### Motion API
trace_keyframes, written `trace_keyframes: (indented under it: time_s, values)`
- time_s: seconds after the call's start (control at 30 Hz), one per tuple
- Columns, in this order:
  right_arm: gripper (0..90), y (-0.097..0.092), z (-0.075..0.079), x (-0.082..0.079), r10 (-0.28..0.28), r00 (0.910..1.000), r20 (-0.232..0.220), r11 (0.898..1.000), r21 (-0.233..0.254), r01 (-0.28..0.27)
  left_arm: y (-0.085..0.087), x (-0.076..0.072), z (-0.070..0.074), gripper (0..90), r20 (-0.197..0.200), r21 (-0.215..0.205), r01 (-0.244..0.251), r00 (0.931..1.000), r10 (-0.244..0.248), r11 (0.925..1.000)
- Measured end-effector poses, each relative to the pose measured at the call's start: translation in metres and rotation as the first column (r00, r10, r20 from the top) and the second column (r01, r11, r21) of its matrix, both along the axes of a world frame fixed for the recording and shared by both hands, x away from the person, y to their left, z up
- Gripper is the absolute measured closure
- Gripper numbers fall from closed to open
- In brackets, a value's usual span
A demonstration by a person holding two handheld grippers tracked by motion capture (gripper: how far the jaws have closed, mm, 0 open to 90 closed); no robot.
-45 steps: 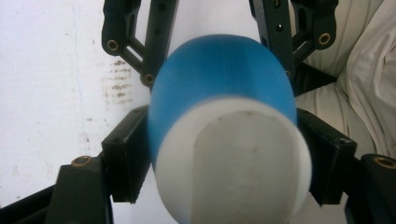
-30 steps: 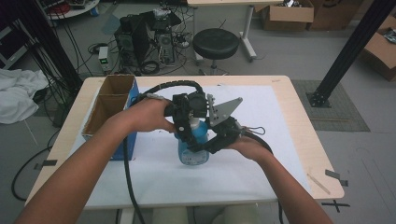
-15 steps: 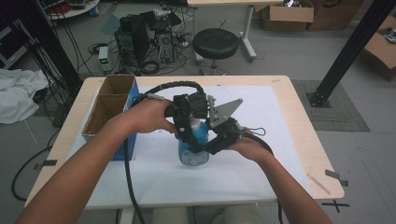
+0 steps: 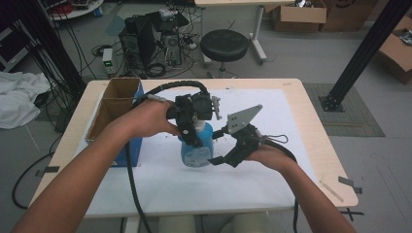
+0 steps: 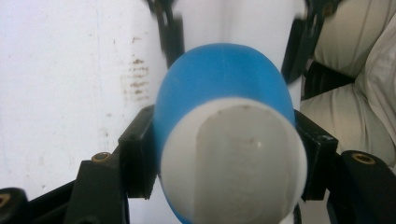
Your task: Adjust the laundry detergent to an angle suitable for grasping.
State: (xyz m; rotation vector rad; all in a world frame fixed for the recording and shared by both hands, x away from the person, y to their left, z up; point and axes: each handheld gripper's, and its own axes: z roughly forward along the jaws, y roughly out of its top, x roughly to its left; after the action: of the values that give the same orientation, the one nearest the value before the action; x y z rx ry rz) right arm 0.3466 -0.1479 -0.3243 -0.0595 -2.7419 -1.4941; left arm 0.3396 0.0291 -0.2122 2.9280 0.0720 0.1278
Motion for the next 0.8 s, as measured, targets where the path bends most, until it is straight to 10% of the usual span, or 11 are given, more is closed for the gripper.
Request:
trace_keyframes:
  time_s: [0.53, 0.8]
  values:
    - [15.2, -0.084, 0.013, 0.005, -0.154, 0.9877, -0.028, 0.983, -0.107, 0.15, 0.016, 0.004, 0.024, 37.8, 0.038, -0.028, -0.17, 0.9845, 0.171, 0.985]
    - [15.5, -0.121, 0.012, 0.005, -0.232, 0.9724, -0.028, 0.955, -0.199, 0.222, 0.028, 0.013, 0.044, 37.9, -0.012, -0.06, -0.357, 0.934, 0.357, 0.9321]
